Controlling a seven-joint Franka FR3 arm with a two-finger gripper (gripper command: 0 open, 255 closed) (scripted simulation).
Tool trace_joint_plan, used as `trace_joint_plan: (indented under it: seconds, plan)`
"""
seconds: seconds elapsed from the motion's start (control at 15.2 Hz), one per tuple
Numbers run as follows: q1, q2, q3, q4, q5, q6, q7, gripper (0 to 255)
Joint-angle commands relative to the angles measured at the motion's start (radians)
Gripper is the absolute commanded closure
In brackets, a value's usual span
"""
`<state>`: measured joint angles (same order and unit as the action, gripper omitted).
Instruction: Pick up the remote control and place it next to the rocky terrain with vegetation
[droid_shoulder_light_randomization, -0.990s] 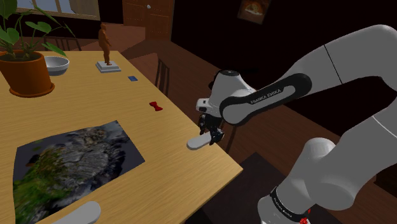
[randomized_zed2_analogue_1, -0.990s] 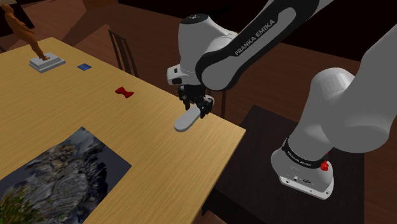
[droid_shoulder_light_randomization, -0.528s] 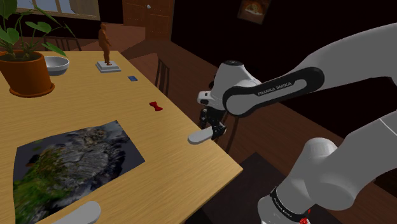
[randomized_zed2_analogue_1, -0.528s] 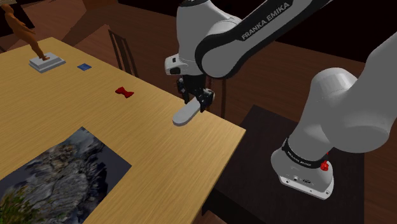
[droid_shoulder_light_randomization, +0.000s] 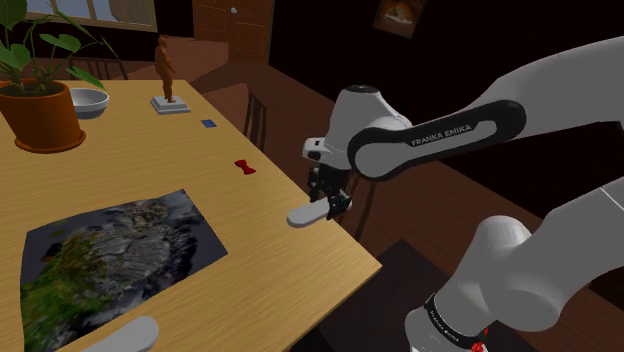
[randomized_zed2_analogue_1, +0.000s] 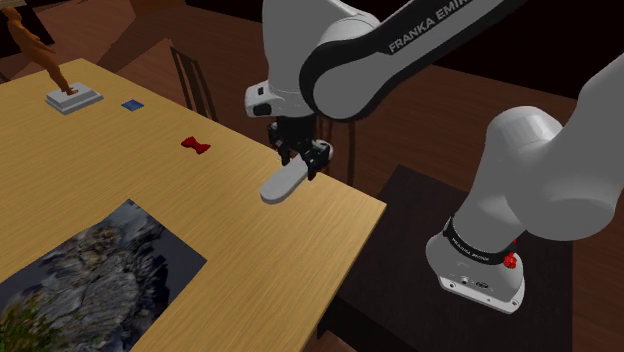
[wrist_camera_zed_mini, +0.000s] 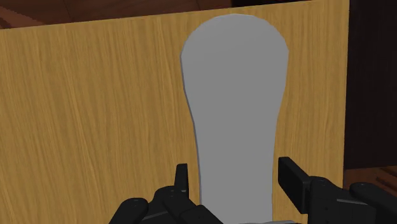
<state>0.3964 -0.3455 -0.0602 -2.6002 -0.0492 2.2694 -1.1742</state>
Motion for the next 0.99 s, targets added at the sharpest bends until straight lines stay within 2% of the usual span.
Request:
trace_joint_plan:
  seconds: [0.0,0.46,0.92]
  plan:
    - [0.027,0.008,0.039,0.009,0.017,-0.002,0.054,255]
    - [0.111,0.093,0.161,0.095,0.056,-0.005,0.231,255]
    - [0.179,0.222,0.268,0.236,0.054,-0.02,0.409,255]
